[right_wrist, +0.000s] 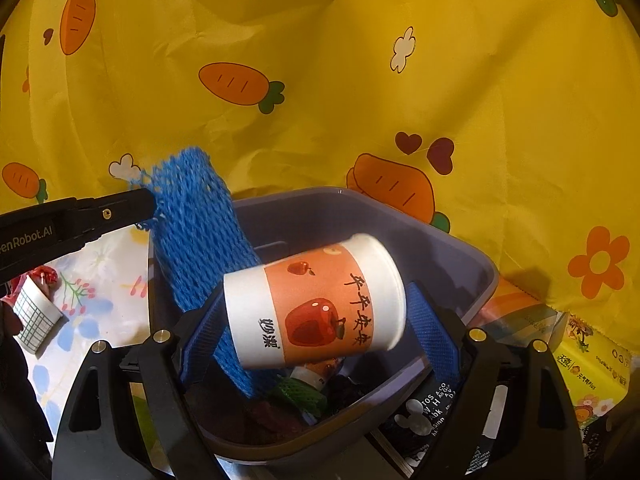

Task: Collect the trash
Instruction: 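Open both grippers over the grey bin to drop the net and cup, then withdraw both open grippers from the bin back toward the table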

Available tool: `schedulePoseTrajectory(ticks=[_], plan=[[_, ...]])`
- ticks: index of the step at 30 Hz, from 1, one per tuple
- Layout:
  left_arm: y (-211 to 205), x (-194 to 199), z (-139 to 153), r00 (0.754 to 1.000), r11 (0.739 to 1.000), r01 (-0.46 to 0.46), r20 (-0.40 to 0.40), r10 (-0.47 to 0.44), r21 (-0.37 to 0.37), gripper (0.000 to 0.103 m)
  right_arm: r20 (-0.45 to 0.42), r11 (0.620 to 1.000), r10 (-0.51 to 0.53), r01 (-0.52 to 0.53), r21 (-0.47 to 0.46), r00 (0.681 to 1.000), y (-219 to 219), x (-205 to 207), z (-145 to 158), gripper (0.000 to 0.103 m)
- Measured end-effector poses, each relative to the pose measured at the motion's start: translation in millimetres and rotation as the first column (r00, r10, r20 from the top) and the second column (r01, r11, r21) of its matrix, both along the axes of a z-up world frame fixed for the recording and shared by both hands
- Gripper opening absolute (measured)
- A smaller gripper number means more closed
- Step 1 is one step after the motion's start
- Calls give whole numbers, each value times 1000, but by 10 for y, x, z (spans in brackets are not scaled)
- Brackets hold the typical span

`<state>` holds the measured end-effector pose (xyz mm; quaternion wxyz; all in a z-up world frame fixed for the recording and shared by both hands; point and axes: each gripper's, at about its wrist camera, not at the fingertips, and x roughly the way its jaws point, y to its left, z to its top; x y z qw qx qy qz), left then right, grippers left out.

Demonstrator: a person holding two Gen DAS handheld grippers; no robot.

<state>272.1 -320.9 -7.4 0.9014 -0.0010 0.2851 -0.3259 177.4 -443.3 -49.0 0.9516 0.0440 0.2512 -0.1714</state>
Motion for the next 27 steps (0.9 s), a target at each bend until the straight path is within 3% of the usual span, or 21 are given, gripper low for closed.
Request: schedulePoseTrajectory(ticks=[2, 5, 13, 19, 27], plan=[[146, -53, 36, 994, 996, -91, 58, 91, -7, 90, 1, 999, -10, 10, -38, 1000, 40, -21, -3, 88], [398, -131, 106, 976, 983, -184, 115, 185, -22, 96, 5, 999, -21, 21, -50, 1000, 51, -68, -1, 90], [1099, -424, 193, 923, 936, -351, 170, 345, 5, 97, 58, 999, -32, 34, -26, 998, 156, -249, 135, 90], [1624, -678, 254, 885, 897, -441, 165, 436, -8, 97, 124, 999, -16, 21, -34, 992, 415, -447, 317, 90], [2366, -927, 189, 814, 823, -569, 154, 560, 11, 97, 141, 995, 101, -99, -22, 985, 980, -562, 419, 90]])
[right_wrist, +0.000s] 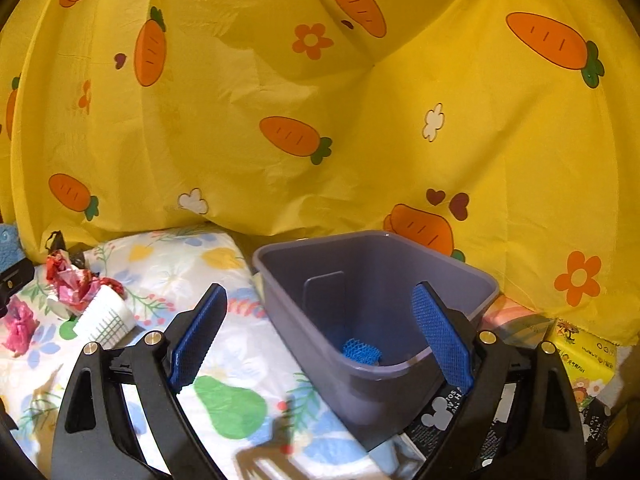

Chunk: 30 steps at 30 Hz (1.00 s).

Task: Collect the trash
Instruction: 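Withdraw both open grippers from the bin back toward the table, then grasp the pink plastic bag with the left gripper while the right grasps the green-grid paper cup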

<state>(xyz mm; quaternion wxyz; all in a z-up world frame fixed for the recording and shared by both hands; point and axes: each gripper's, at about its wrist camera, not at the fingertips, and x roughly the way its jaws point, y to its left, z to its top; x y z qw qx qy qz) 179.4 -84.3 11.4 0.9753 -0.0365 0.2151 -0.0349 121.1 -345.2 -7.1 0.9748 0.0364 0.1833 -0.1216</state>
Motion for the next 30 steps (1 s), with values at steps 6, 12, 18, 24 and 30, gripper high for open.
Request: schedulePoseTrajectory(ticks=[6, 12, 18, 24, 30], plan=[[594, -128, -94, 992, 992, -128, -13, 128, 20, 97, -29, 991, 131, -131, -5, 991, 584, 40, -17, 90], [1153, -172, -223, 974, 975, -220, -45, 221, 24, 97, -64, 973, 230, -231, -12, 971, 1149, 116, -83, 90], [1666, -159, -283, 954, 957, -289, -88, 287, -4, 97, -91, 954, 297, -299, -8, 951, 1543, 247, -147, 90], [1898, -9, -273, 945, 951, -309, -113, 305, -17, 97, -124, 950, 308, -312, -8, 943, 1744, 467, -188, 90], [1809, 391, -505, 939, 960, -279, -205, 275, 11, 97, -160, 954, 297, -299, 13, 941, 1754, 689, -238, 90]])
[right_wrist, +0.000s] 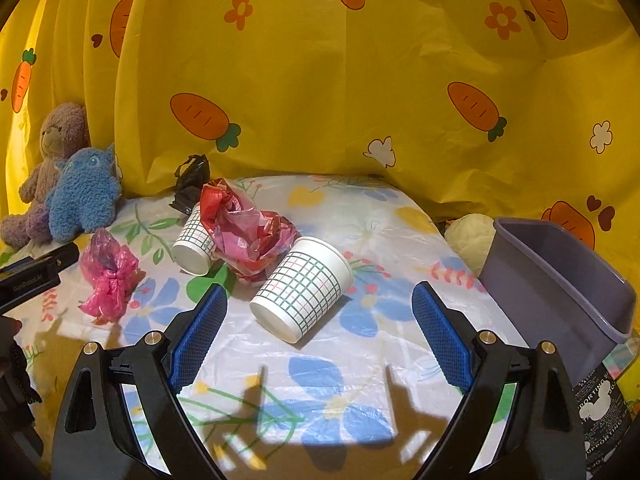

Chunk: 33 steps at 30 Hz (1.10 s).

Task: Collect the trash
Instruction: 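Grasp the pink plastic bag with the left gripper while the right grasps the green-grid paper cup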

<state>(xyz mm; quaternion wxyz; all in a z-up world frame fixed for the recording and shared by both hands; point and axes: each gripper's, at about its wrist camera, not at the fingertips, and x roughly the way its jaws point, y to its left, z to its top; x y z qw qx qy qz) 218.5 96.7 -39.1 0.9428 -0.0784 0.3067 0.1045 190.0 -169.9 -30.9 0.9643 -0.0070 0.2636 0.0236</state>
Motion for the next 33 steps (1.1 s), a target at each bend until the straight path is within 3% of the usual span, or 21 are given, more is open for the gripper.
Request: schedulePoseTrajectory(ticks=[5, 8, 16, 24, 33], plan=[[-84, 278, -231, 995, 999, 37, -92, -36, 13, 77, -50, 1000, -9, 9, 14, 999, -31, 206, -77, 90], [-73, 350, -343, 992, 999, 43, -120, -43, -7, 73, -78, 1000, -6, 7, 20, 997, -19, 314, -123, 90], [-30, 393, -443, 988, 997, 56, -137, -64, -60, 70, -122, 999, 0, 5, 35, 993, 36, 475, -219, 90], [-16, 445, -498, 982, 989, 96, -154, -113, -117, 42, -158, 999, 1, 4, 34, 988, 79, 596, -287, 90], [-17, 385, -479, 983, 980, 127, -115, -145, -154, 29, -192, 999, -8, 15, 33, 981, 73, 695, -373, 85]])
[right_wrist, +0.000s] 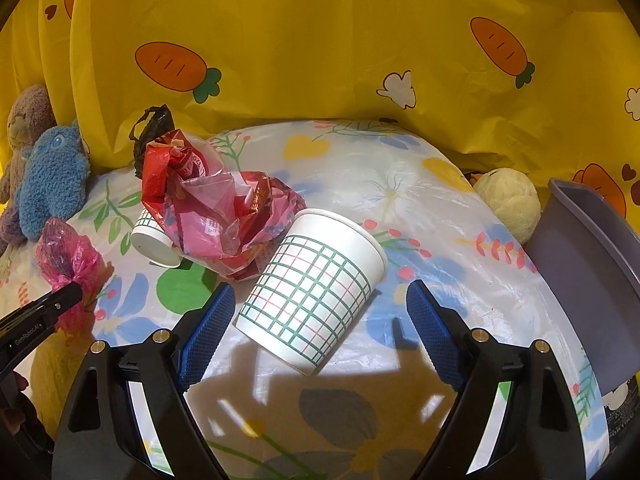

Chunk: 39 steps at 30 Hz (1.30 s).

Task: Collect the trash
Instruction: 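Grasp the pink plastic bag with the left gripper while the right grasps the green-grid paper cup, then lift and carry the pink bag and grid cup over the grey bin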

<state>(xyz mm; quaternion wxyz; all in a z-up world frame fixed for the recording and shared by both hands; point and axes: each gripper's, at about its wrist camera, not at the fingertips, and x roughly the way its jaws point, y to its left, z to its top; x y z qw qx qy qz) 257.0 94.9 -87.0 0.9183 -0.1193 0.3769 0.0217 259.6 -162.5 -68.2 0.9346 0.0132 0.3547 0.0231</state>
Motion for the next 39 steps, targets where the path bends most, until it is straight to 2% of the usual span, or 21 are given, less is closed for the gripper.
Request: schedulePoseTrajectory(ticks=[6, 11, 13, 14, 24, 39], plan=[[-35, -37, 15, 999, 999, 36, 23, -36, -21, 29, -31, 1000, -4, 4, 23, 1000, -22, 78, -69, 83], [-55, -56, 26, 996, 994, 83, 48, -80, -68, 29, -65, 999, 2, 1, 45, 998, -24, 151, -142, 79], [-75, -58, 25, 994, 992, 101, 54, -97, -76, 29, -77, 999, 6, -2, 51, 997, -23, 162, -173, 65], [-94, -60, 23, 993, 992, 107, 55, -103, -73, 29, -80, 999, 6, -1, 53, 997, -25, 161, -185, 63], [-153, -55, 20, 986, 983, 157, 68, -151, -99, 29, -26, 996, 2, 1, 88, 1000, -181, 2, -101, 61], [-354, -246, 169, 972, 974, 215, 116, -206, -75, 29, 97, 993, 36, -47, 105, 995, -374, -673, 140, 61]])
